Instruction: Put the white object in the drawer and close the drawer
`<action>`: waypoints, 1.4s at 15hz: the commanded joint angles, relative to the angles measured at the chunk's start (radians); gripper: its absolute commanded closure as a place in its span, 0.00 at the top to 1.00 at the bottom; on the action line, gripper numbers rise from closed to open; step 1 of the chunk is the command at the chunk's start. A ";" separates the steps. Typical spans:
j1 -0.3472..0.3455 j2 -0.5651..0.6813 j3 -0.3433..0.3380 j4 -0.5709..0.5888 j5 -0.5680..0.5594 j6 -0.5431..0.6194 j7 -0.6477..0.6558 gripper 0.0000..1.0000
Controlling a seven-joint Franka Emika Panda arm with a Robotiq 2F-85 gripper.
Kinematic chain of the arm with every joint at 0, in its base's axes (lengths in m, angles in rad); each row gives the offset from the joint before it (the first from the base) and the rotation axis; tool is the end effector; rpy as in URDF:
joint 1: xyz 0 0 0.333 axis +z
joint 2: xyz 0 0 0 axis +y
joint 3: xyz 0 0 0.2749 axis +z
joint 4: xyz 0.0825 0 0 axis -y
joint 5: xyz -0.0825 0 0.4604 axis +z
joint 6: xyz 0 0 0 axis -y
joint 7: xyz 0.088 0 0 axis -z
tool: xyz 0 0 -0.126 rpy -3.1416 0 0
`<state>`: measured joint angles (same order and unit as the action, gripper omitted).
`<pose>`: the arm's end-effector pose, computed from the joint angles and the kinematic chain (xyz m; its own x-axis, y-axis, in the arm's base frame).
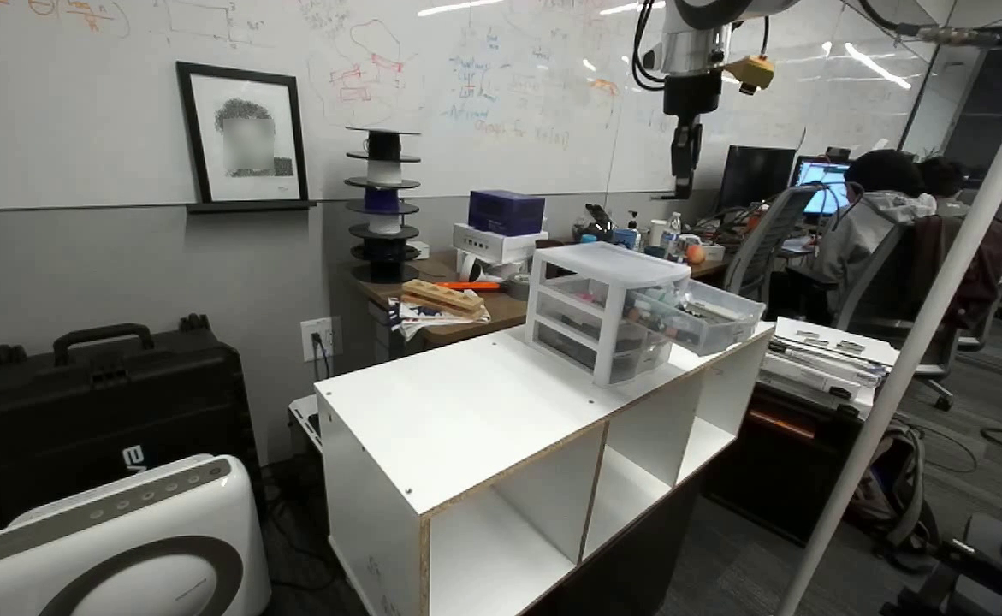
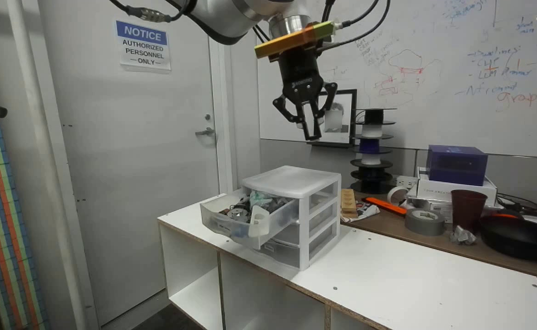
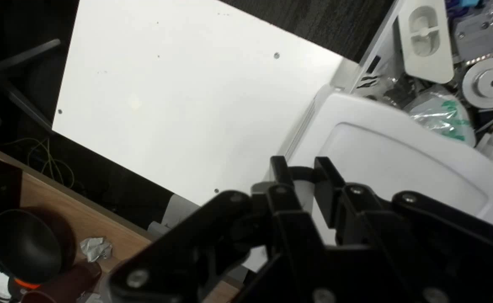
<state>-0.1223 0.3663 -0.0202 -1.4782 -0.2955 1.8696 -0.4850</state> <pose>0.7222 -0.1300 0.3955 0.9095 0.3969 -0.1231 0.4156 -0.8716 0.2599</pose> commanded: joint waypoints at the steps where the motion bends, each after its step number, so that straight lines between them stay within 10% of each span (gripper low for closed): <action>1: 0.041 -0.177 -0.003 -0.243 -0.045 0.037 0.051 0.09; 14: 0.145 -0.639 0.047 -0.945 -0.072 0.096 0.159 0.09; 21: 0.174 -0.961 0.057 -1.363 -0.012 0.388 0.403 0.08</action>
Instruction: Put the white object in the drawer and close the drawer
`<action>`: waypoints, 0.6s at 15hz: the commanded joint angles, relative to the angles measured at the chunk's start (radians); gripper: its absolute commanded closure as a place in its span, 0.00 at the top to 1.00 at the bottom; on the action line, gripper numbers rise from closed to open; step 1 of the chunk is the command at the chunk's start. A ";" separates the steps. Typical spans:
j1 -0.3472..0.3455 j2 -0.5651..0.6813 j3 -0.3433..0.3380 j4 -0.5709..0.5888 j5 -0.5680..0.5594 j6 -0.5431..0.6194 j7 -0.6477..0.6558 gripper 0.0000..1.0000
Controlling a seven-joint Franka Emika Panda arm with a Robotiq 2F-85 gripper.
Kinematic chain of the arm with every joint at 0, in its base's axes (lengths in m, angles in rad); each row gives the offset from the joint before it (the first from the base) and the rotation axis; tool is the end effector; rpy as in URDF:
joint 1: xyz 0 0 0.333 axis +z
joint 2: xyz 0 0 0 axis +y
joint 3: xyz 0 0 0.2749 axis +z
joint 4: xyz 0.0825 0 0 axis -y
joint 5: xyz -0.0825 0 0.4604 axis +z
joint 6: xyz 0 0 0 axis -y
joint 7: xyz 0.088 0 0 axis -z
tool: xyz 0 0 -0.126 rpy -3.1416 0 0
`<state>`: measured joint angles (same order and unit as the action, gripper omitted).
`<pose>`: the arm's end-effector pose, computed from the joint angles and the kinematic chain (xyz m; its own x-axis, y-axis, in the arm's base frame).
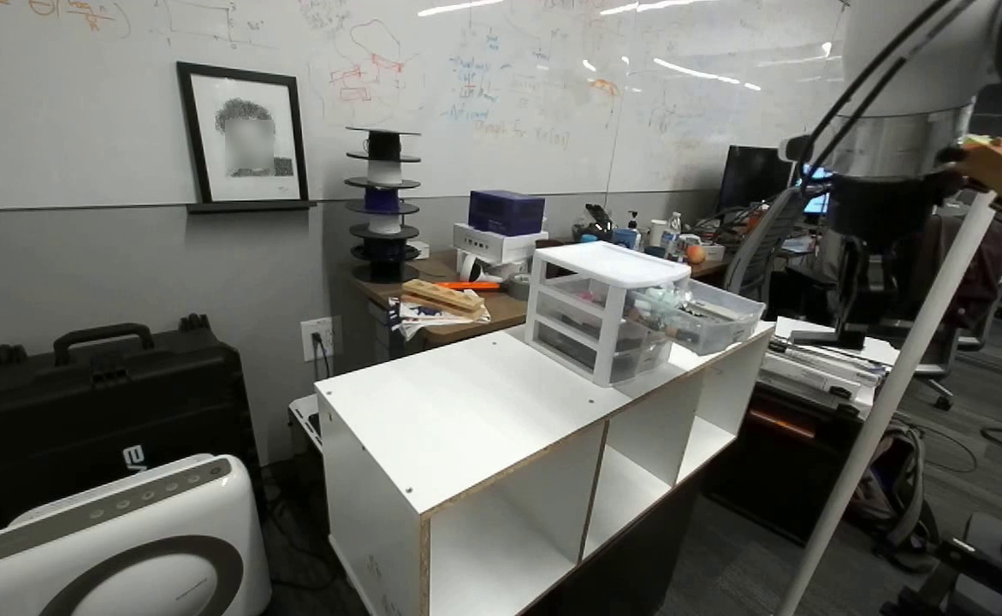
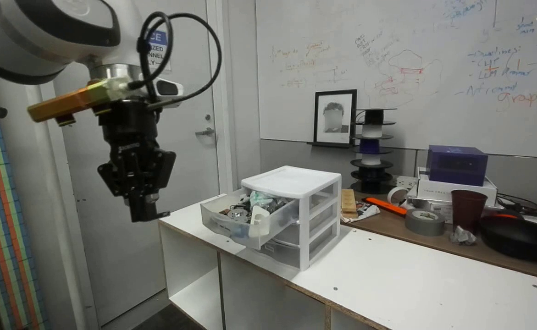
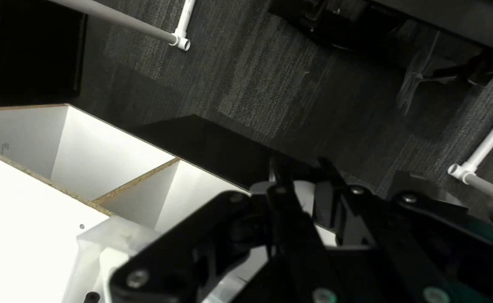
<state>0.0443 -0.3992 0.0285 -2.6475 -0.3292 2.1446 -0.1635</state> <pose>0.4563 0.0126 0.2622 0.9051 0.3901 -0.1693 0.4216 -0.8750 0.2379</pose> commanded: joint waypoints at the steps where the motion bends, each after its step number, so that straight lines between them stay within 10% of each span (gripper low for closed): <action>1: 0.008 -0.244 0.011 -0.240 0.029 0.139 0.108 0.08; 9: -0.011 -0.409 0.057 -0.109 0.090 0.021 0.226 0.08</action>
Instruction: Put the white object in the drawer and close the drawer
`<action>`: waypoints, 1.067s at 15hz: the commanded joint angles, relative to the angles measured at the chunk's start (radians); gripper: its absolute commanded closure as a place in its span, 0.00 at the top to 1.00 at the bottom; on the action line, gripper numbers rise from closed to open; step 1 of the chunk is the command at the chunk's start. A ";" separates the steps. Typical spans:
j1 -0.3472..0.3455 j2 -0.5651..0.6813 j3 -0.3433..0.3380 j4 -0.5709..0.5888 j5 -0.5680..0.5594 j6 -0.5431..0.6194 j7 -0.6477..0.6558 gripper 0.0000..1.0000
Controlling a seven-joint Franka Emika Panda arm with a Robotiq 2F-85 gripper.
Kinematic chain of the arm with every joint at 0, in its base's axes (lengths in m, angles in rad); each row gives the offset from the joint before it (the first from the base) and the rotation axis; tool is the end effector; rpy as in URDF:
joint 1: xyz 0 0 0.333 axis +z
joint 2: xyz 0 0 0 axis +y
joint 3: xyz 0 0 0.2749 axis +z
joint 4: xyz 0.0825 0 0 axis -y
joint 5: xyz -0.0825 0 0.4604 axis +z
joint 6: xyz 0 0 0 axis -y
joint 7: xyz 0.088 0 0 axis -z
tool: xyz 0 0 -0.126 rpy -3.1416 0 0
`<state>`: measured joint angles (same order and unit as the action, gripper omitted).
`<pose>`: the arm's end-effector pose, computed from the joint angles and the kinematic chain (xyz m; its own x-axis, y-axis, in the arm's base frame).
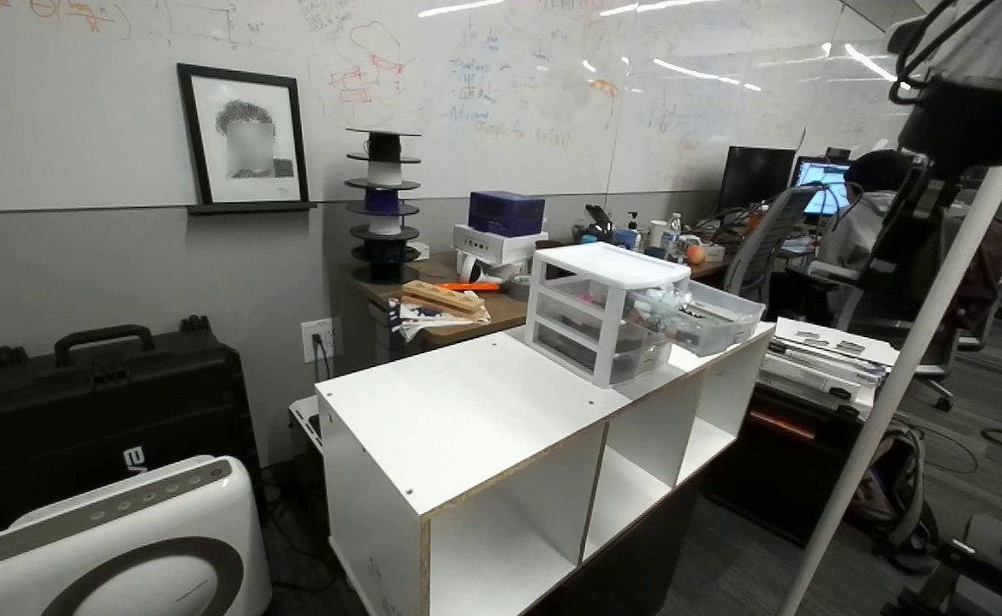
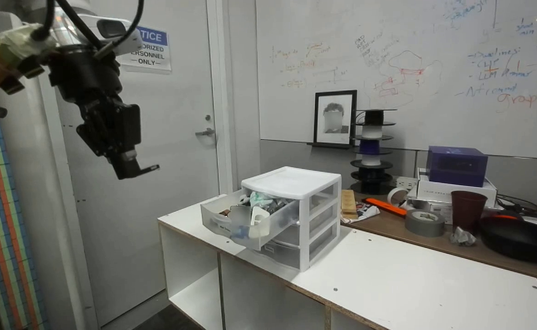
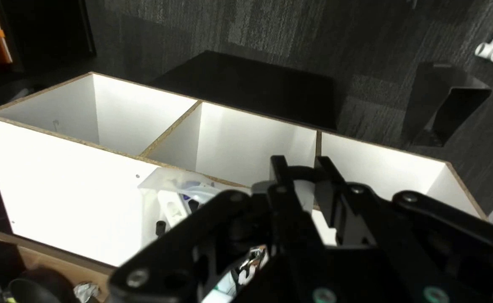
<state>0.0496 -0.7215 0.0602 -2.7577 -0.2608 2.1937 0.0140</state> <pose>0.4355 0.0290 0.3520 0.9625 0.2346 0.1360 0.1925 -0.9444 0.2667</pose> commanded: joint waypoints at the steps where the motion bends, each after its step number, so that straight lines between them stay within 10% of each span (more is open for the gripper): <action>1: -0.021 -0.098 0.024 0.003 0.020 -0.031 0.058 0.09; 16: -0.134 0.222 0.032 0.235 -0.003 -0.006 0.224 0.09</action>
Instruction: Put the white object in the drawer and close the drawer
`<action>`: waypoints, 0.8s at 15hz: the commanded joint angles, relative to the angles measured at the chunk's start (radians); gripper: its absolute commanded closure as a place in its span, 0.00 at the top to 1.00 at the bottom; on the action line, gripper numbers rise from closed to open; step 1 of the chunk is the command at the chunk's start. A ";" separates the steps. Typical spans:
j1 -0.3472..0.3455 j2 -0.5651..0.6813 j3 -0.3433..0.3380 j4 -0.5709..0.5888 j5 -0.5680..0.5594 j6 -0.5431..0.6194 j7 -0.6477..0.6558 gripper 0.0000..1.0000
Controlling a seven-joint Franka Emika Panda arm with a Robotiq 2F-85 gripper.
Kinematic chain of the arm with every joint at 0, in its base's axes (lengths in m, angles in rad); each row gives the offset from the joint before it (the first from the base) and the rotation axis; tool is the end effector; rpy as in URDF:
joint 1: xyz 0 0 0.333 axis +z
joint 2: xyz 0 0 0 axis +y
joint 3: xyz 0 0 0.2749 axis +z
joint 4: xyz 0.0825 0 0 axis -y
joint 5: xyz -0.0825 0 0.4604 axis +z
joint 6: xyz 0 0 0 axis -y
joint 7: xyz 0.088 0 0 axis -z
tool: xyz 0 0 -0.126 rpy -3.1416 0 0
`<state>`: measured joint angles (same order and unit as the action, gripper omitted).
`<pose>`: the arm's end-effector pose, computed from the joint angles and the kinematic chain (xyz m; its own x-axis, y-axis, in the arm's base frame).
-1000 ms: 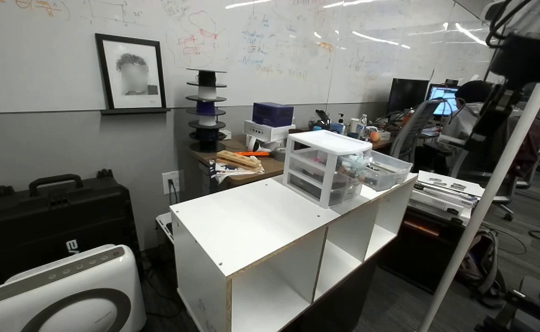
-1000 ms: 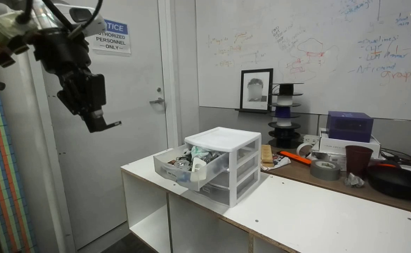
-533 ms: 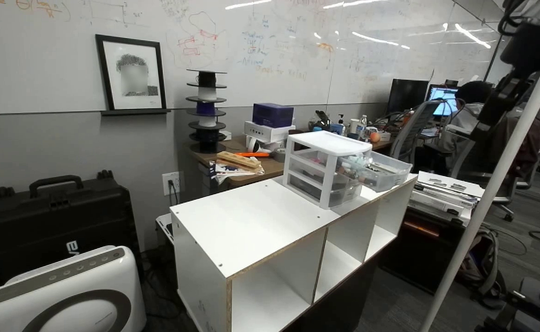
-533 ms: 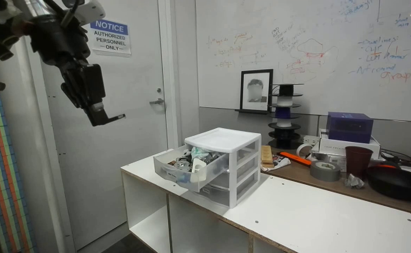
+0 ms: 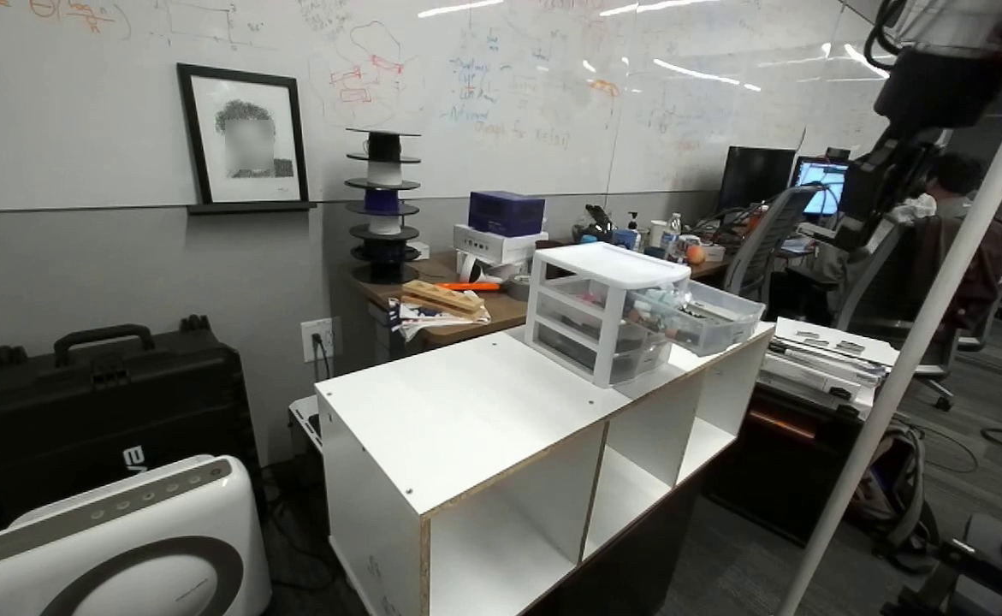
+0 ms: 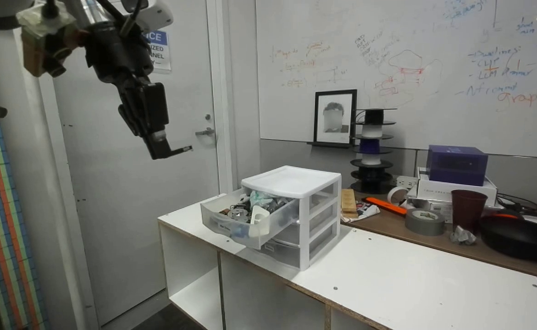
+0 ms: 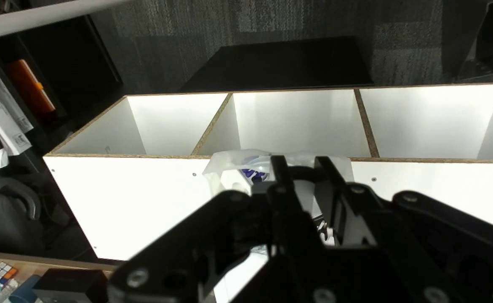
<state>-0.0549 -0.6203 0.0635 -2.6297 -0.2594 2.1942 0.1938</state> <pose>0.4696 -0.0129 0.3777 0.9775 -0.0347 0.2081 -0.0837 -0.9691 0.2319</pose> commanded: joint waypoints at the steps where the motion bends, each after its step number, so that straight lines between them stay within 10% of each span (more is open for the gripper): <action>1: -0.034 0.149 0.030 0.127 -0.011 -0.009 0.053 0.09; 12: -0.067 0.468 -0.022 0.330 -0.047 -0.056 0.109 0.09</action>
<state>-0.1202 -0.2480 0.0556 -2.3994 -0.2853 2.1735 0.2712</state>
